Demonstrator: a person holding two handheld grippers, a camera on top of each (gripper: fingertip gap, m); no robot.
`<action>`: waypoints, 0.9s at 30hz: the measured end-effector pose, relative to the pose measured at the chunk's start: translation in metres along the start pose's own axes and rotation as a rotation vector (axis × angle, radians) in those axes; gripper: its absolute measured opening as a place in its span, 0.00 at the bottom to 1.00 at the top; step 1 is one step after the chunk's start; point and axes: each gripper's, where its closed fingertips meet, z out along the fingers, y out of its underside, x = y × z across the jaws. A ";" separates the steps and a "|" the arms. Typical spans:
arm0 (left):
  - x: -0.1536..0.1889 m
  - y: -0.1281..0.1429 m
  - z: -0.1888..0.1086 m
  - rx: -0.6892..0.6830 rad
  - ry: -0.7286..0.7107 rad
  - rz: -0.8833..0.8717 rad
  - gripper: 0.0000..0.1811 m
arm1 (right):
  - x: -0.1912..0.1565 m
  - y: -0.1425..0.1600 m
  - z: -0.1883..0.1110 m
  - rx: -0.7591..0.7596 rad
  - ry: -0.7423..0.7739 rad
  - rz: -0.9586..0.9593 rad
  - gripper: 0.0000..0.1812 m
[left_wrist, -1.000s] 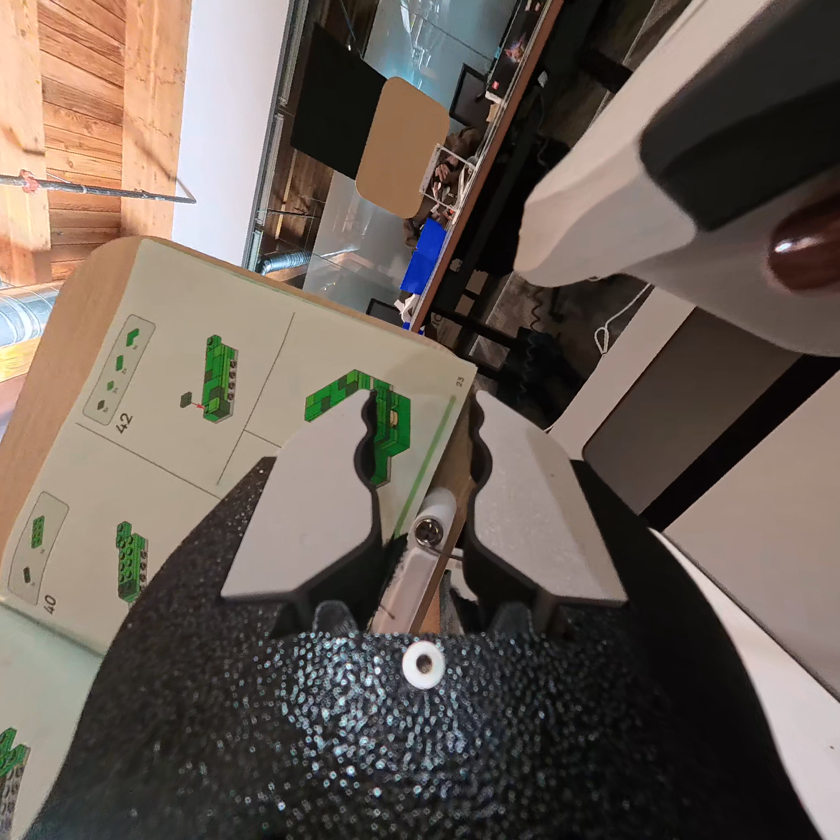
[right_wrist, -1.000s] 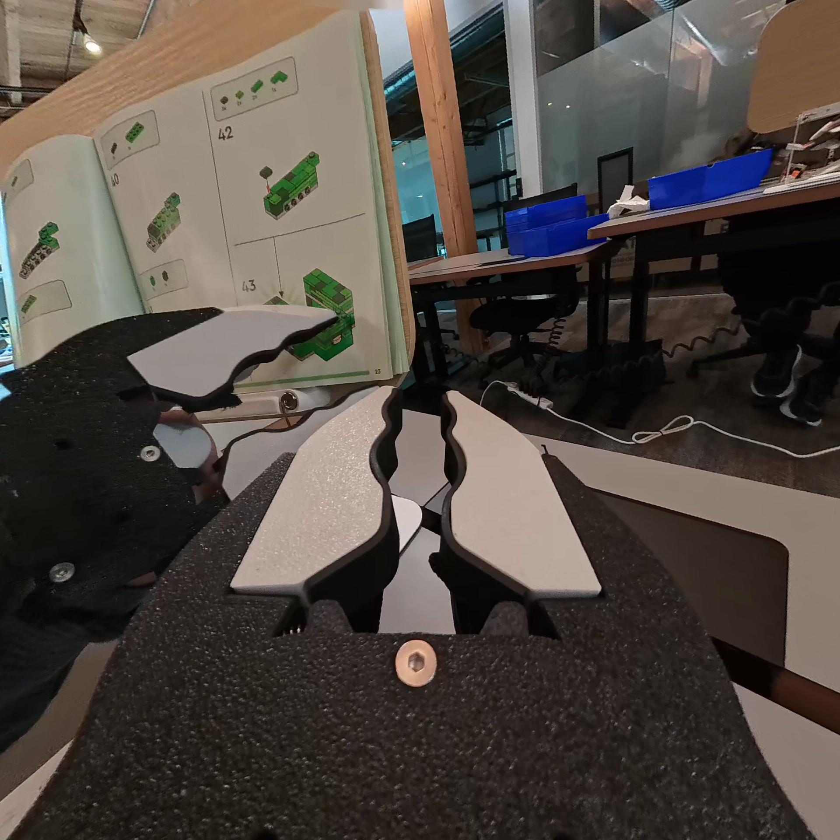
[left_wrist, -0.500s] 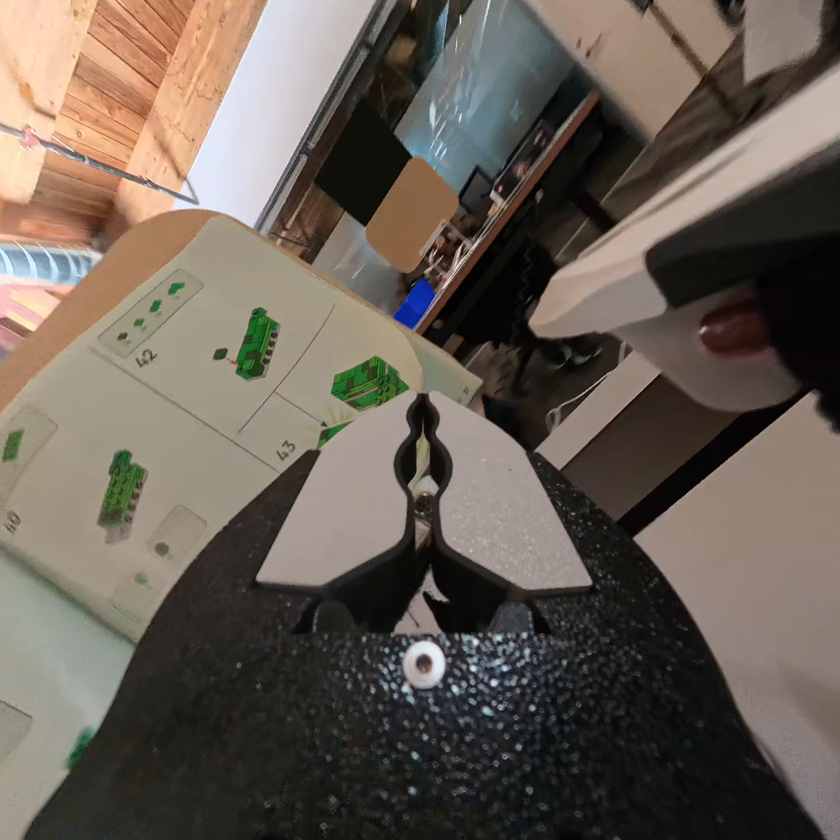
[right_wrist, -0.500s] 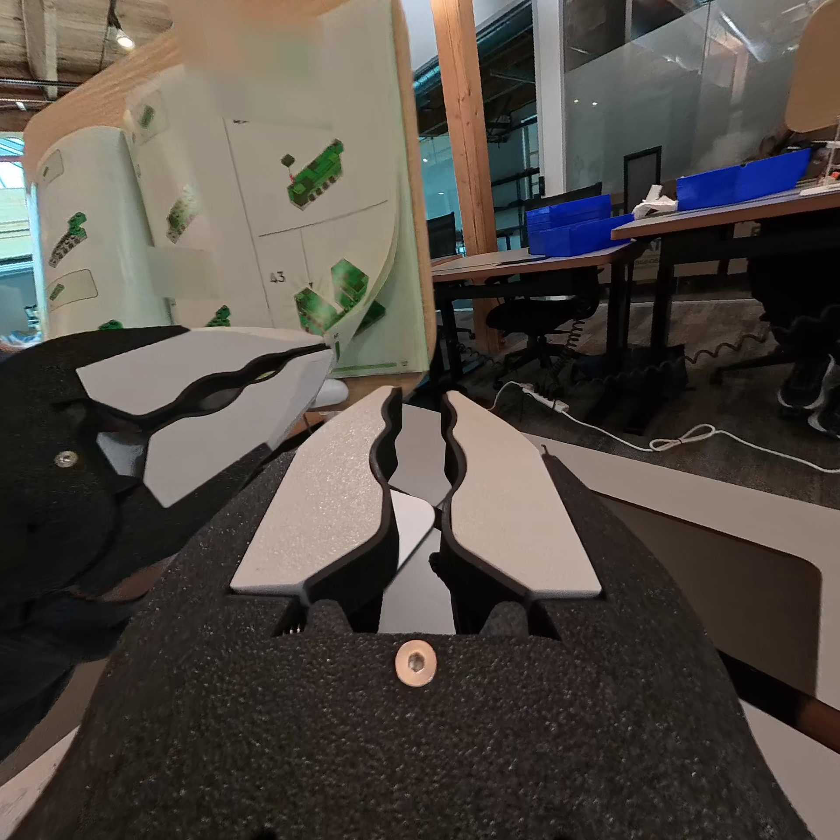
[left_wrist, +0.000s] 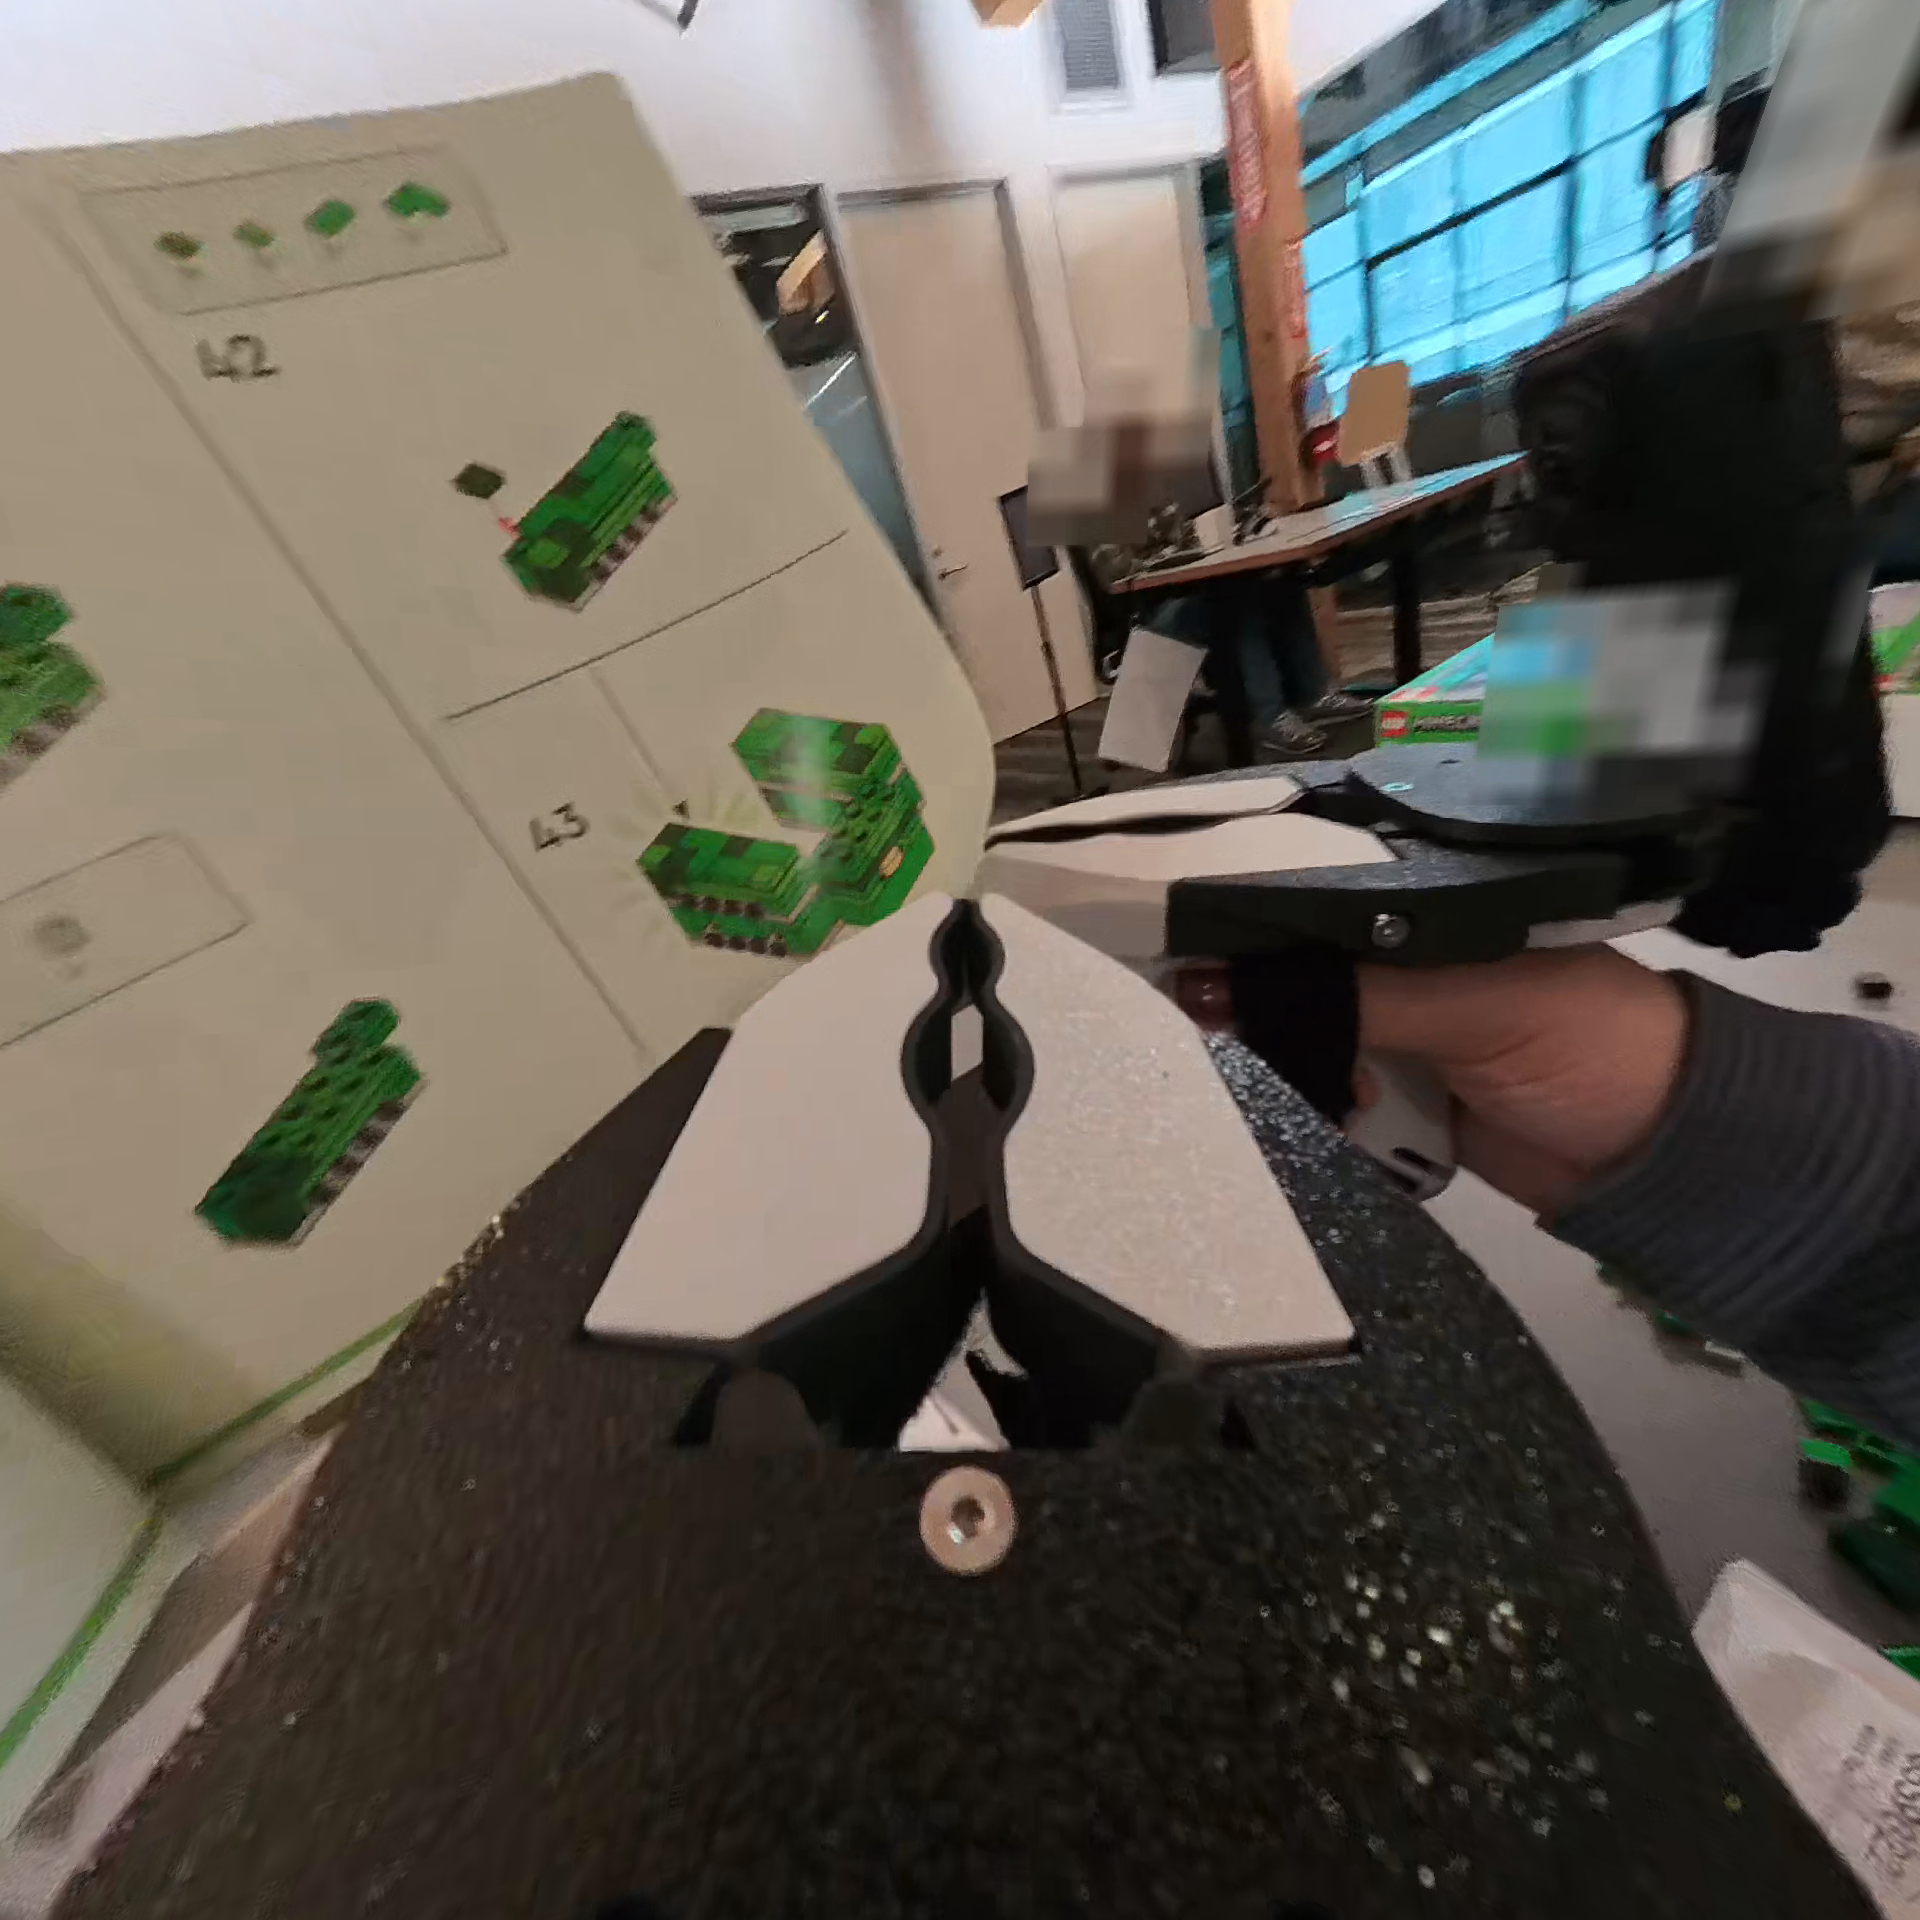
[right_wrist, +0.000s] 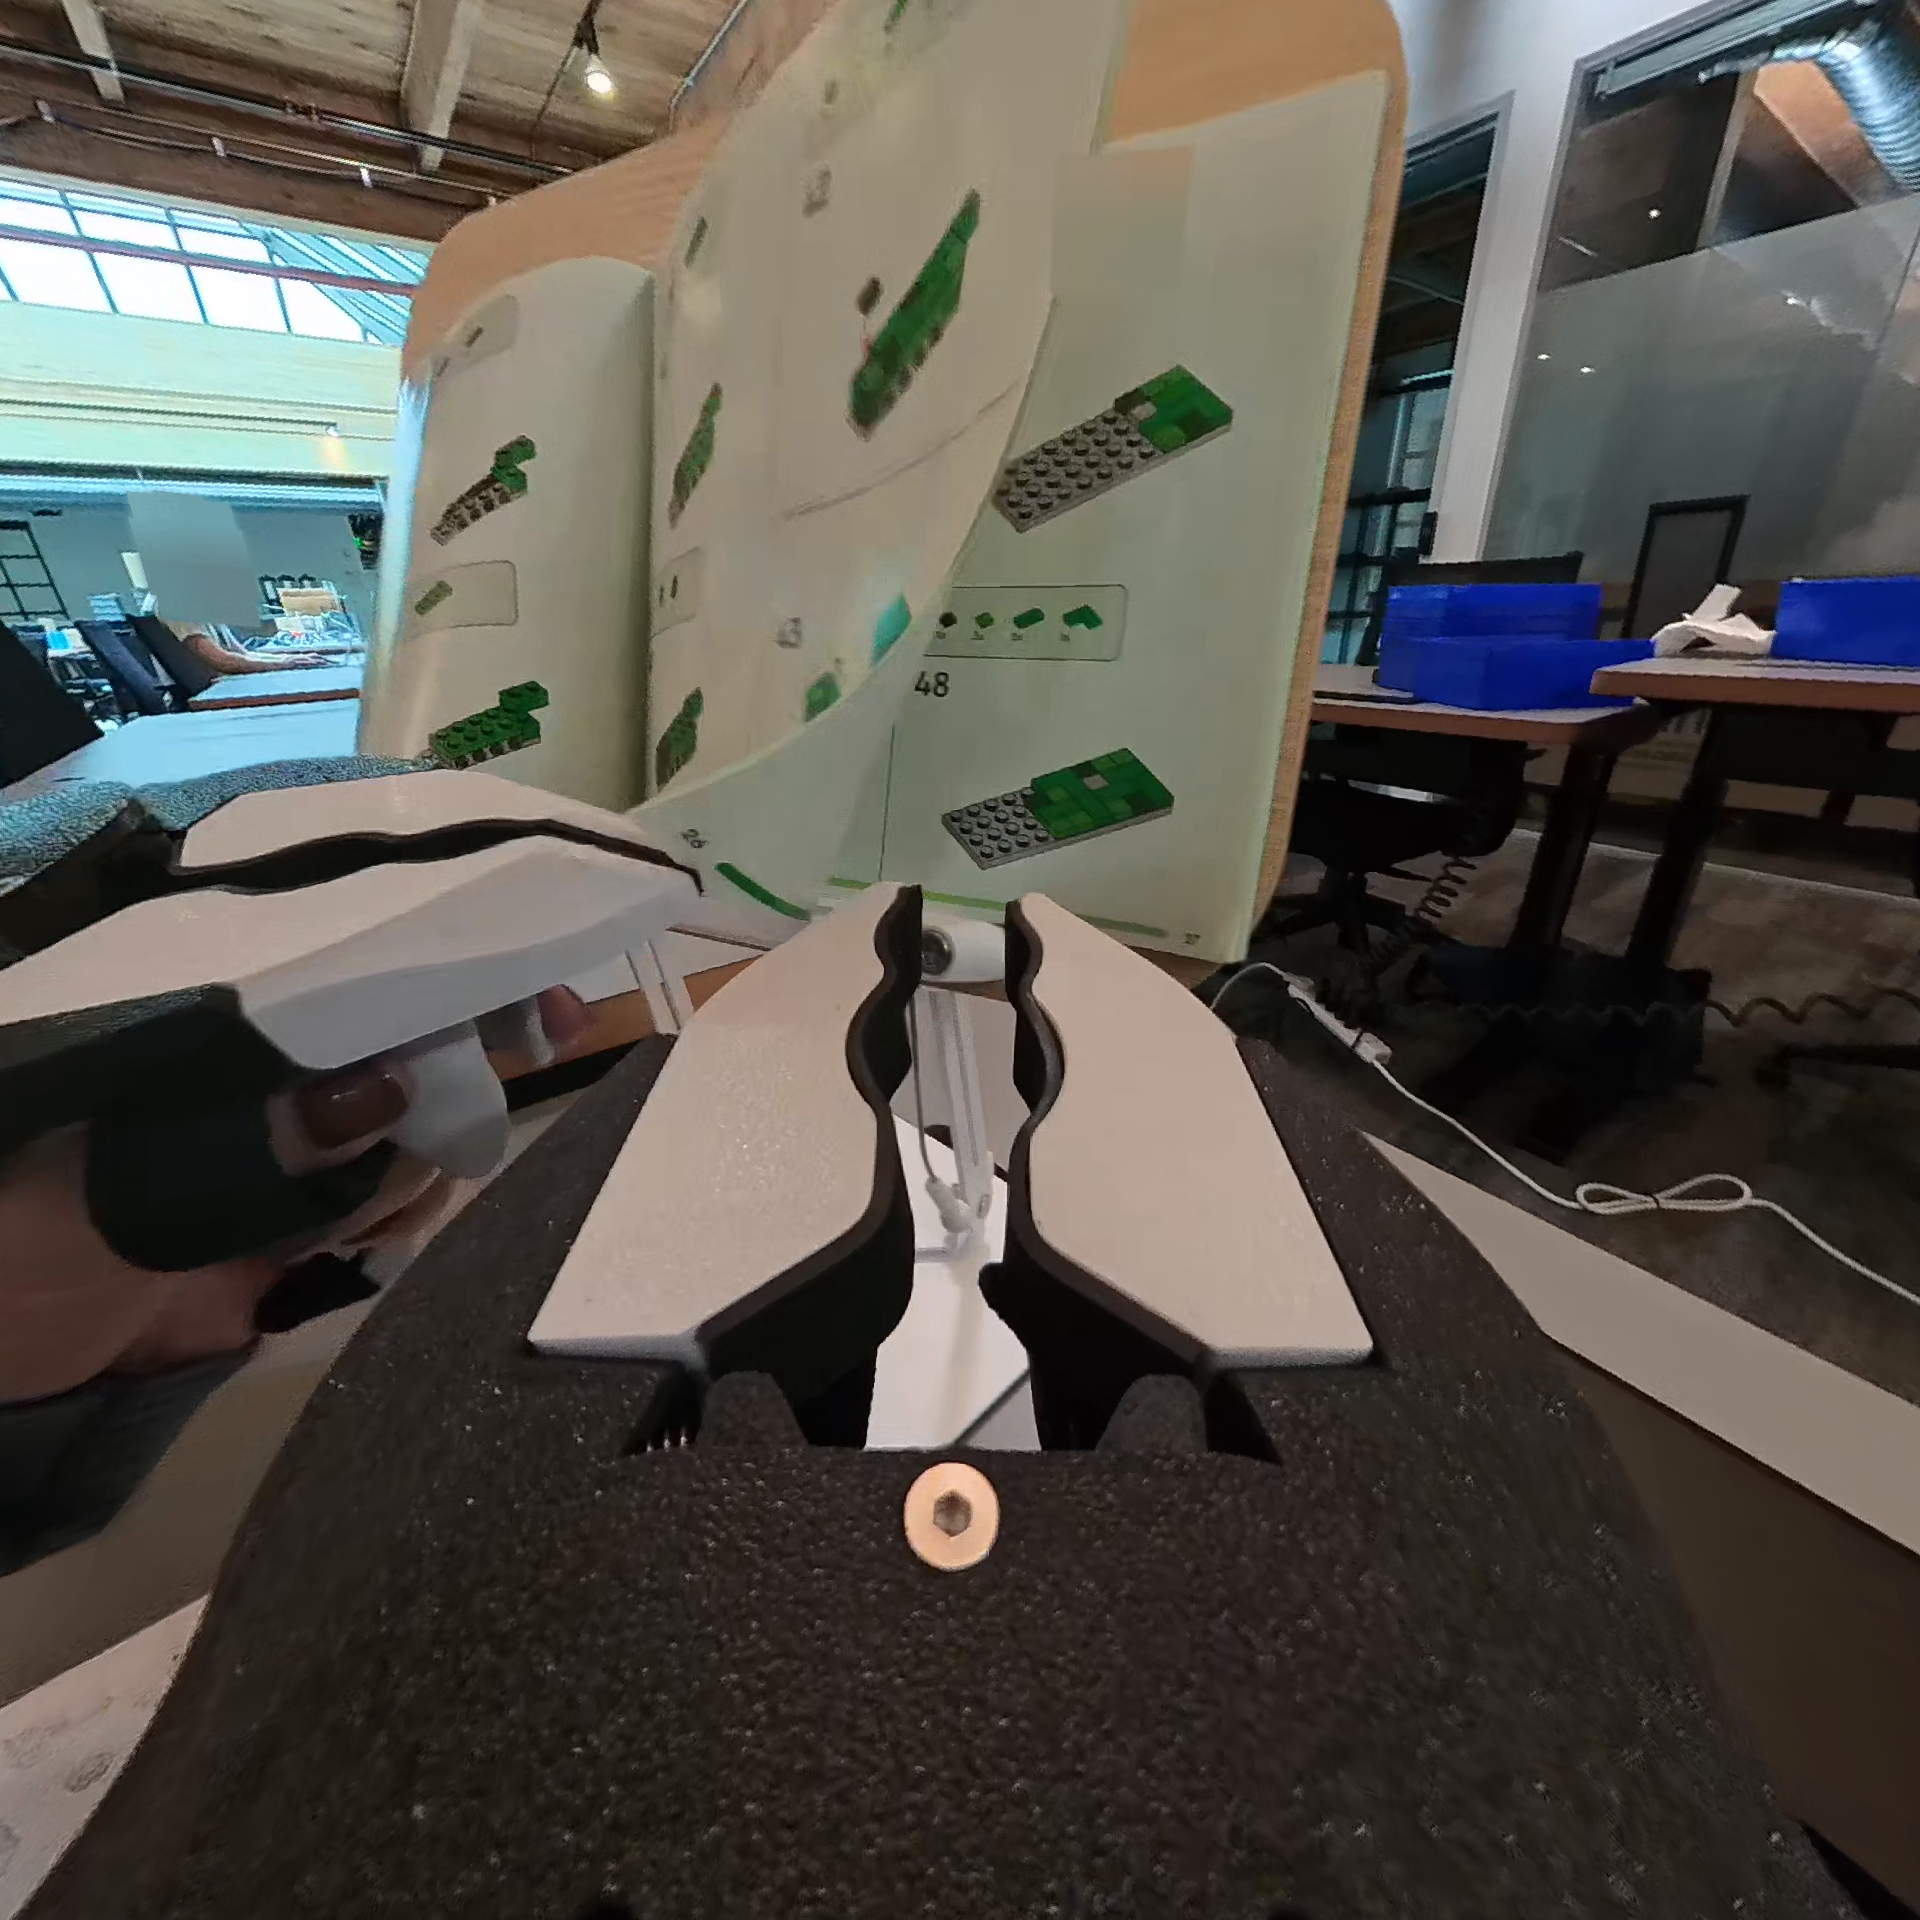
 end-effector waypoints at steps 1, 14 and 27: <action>-0.004 0.002 -0.002 -0.028 -0.035 0.017 0.00 | -0.002 0.000 0.001 -0.001 0.000 -0.009 0.08; 0.028 0.000 -0.021 -0.167 0.268 -0.032 0.00 | -0.007 -0.012 0.004 0.057 0.068 -0.078 0.06; 0.030 0.011 -0.037 -0.294 0.345 -0.037 0.18 | -0.033 -0.011 0.013 0.040 -0.009 -0.175 0.06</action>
